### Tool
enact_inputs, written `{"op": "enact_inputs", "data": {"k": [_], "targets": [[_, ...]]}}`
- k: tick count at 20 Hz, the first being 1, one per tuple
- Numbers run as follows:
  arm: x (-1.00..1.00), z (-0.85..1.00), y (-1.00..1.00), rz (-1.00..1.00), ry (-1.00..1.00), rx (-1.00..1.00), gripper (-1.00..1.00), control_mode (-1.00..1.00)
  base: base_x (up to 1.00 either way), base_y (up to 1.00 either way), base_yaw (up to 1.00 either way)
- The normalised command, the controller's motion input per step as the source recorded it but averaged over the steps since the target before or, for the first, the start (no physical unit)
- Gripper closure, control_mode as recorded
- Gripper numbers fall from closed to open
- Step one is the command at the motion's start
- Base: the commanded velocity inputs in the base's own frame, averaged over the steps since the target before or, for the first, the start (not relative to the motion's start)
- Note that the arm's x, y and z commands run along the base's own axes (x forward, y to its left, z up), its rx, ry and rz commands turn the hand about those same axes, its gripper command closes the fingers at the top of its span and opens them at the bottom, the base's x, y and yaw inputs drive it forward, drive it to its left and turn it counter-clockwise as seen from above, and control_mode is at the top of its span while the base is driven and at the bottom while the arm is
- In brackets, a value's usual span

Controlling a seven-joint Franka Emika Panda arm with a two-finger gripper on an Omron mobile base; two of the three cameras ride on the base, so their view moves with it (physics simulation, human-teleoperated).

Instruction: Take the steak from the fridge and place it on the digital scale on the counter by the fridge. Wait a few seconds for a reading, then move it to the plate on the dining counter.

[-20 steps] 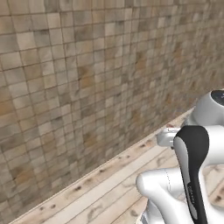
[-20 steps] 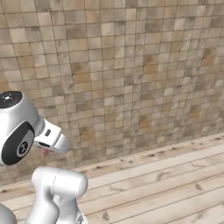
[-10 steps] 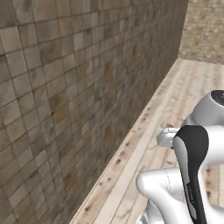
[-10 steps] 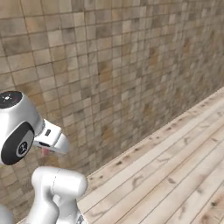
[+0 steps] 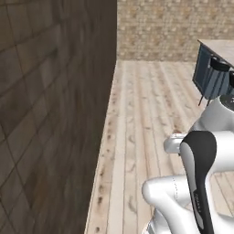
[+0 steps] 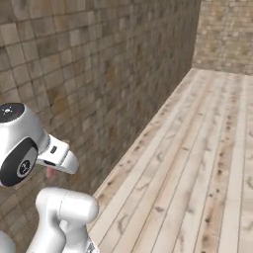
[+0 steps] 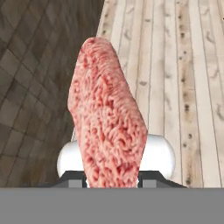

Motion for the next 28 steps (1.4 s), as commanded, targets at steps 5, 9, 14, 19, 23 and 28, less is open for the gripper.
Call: {"op": "enact_inputs", "data": {"k": [5, 9, 14, 19, 23, 28], "targets": [[0.0, 0.0, 0.0, 0.0, 0.0, 0.0, 1.0, 1.0, 1.0, 0.27, -0.58], [0.0, 0.0, 0.0, 0.0, 0.0, 0.0, 1.0, 1.0, 1.0, 0.26, -0.52], [0.0, 0.0, 0.0, 0.0, 0.0, 0.0, 1.0, 1.0, 1.0, 0.27, -0.51], [0.0, 0.0, 0.0, 0.0, 0.0, 0.0, 1.0, 1.0, 1.0, 0.28, -0.53], [0.0, 0.0, 0.0, 0.0, 0.0, 0.0, 1.0, 1.0, 1.0, 0.29, -0.52], [0.0, 0.0, 0.0, 0.0, 0.0, 0.0, 1.0, 1.0, 1.0, 0.39, -0.49]]}}
